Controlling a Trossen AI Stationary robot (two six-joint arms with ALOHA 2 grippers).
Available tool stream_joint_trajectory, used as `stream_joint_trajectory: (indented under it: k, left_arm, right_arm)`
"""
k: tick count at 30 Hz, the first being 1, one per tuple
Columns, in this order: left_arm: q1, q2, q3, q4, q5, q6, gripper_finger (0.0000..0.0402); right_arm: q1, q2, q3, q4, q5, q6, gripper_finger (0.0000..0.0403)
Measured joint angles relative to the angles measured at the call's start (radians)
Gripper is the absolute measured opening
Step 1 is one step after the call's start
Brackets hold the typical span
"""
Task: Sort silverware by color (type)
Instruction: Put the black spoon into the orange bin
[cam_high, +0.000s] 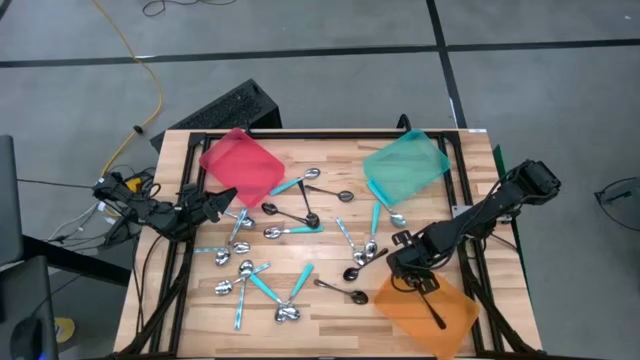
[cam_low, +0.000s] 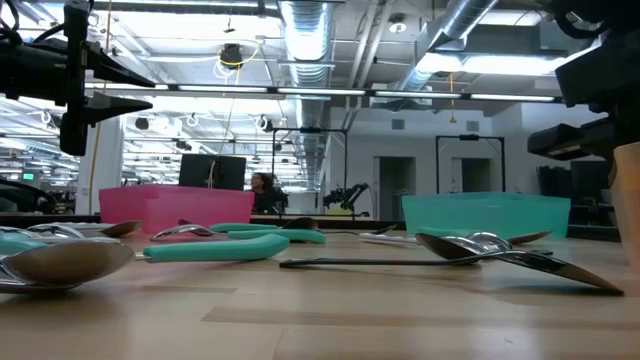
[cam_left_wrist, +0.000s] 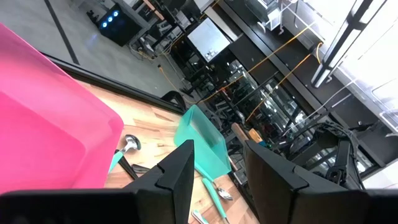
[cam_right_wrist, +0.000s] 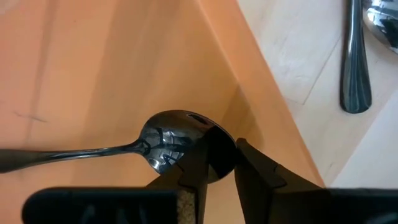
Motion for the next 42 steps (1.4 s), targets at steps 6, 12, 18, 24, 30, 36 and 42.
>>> stream_joint_trajectory:
  k: [6, 12, 18, 24, 30, 36, 42]
  left_arm:
    - [0.0, 0.0, 0.0, 0.0, 0.0, -0.001, 0.0123]
    - [0.0, 0.0, 0.0, 0.0, 0.0, -0.003, 0.0123]
    - [0.0, 0.0, 0.0, 0.0, 0.0, -0.003, 0.0123]
    - [0.0, 0.0, 0.0, 0.0, 0.0, -0.002, 0.0123]
    - [0.0, 0.0, 0.0, 0.0, 0.001, 0.0, 0.0123]
    - [0.0, 0.0, 0.0, 0.0, 0.001, 0.0, 0.0123]
    - [0.0, 0.0, 0.0, 0.0, 0.001, 0.011, 0.0123]
  right_arm:
    - [0.0, 0.0, 0.0, 0.001, -0.012, 0.0, 0.0094]
    - [0.0, 0.0, 0.0, 0.001, -0.019, 0.0, 0.0094]
    - [-0.001, -0.001, 0.002, 0.002, -0.046, 0.001, 0.0094]
    - [-0.001, -0.001, 0.002, 0.002, -0.064, 0.008, 0.0094]
    - [-0.002, -0.001, 0.002, 0.001, -0.07, 0.026, 0.0094]
    - [-0.002, -0.002, 0.041, -0.013, -0.079, 0.029, 0.0123]
    - [-0.002, -0.002, 0.047, -0.034, -0.067, 0.027, 0.0166]
